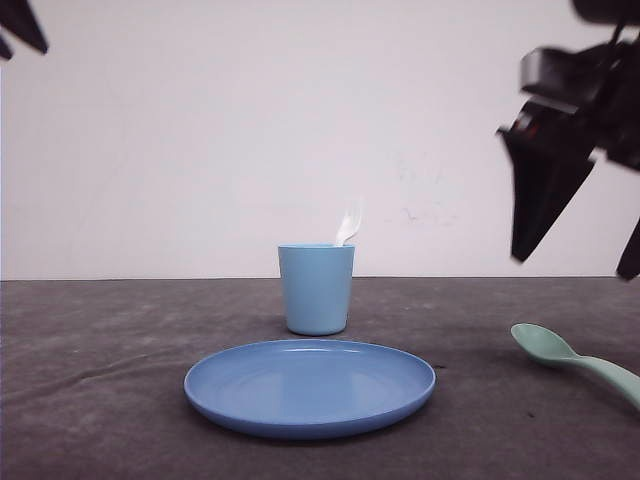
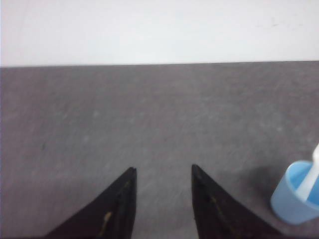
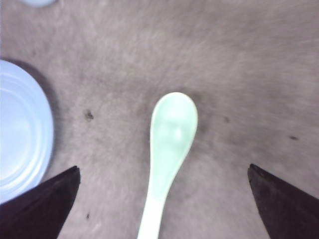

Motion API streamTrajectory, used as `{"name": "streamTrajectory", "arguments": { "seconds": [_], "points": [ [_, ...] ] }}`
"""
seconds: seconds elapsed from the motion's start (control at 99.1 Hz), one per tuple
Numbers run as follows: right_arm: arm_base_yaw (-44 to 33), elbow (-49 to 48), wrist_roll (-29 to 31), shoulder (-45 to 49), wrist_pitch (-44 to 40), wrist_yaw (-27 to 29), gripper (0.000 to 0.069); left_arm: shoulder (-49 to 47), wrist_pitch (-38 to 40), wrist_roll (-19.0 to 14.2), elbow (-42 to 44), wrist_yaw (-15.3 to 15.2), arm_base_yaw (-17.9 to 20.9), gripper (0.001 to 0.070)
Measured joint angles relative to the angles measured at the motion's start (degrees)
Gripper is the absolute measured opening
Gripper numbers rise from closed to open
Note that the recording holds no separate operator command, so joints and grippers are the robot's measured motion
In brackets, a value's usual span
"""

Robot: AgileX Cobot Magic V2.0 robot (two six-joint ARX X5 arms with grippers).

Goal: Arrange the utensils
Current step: 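Lower the right gripper onto the mint-green spoon and close on it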

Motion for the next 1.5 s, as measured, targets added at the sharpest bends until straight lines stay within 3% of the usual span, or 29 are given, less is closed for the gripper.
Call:
{"name": "streamTrajectory", "arguments": {
  "seconds": [0.182, 0.474, 0.888, 1.15, 1.503],
  "points": [
    [2.67, 0.00, 1.44, 5.18, 2.95, 3.10, 0.0679, -4.02, -0.94, -1.51, -6.47, 0.02, 0.09, 0.0193],
    [3.52, 0.00, 3.30, 10.80, 7.06, 4.35, 0.0674, -5.07, -5.49, -2.14, -7.63, 0.02, 0.09, 0.0193],
    [3.58, 0.00, 3.74, 13.53, 9.27, 5.86, 0.0578, -5.07, -5.49, -2.16, -7.65, 0.02, 0.09, 0.0193],
    [4.04, 0.00, 3.74, 13.86, 10.14, 6.01, 0.0420, -5.07, -5.46, -2.16, -7.65, 0.02, 0.09, 0.0193],
    [4.31, 0.00, 3.74, 14.34, 9.99, 7.28, 0.0341, -5.07, -5.46, -2.16, -7.65, 0.02, 0.09, 0.0193]
  ]
}}
